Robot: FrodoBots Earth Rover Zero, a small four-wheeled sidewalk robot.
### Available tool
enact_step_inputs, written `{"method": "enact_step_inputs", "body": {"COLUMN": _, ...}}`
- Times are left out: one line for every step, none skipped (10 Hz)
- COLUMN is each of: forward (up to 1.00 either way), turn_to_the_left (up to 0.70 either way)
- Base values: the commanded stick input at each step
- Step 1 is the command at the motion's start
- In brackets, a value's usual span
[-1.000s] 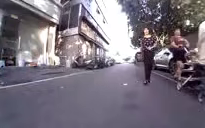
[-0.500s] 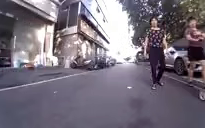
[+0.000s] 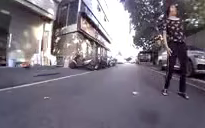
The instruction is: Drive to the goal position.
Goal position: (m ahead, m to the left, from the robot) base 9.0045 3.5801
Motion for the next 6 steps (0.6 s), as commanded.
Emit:
{"method": "enact_step_inputs", "body": {"forward": 0.7, "turn_to_the_left": 0.0}}
{"method": "enact_step_inputs", "body": {"forward": 0.7, "turn_to_the_left": 0.0}}
{"method": "enact_step_inputs", "body": {"forward": 0.7, "turn_to_the_left": 0.0}}
{"method": "enact_step_inputs", "body": {"forward": 0.7, "turn_to_the_left": 0.0}}
{"method": "enact_step_inputs", "body": {"forward": 0.7, "turn_to_the_left": 0.0}}
{"method": "enact_step_inputs", "body": {"forward": 0.7, "turn_to_the_left": 0.0}}
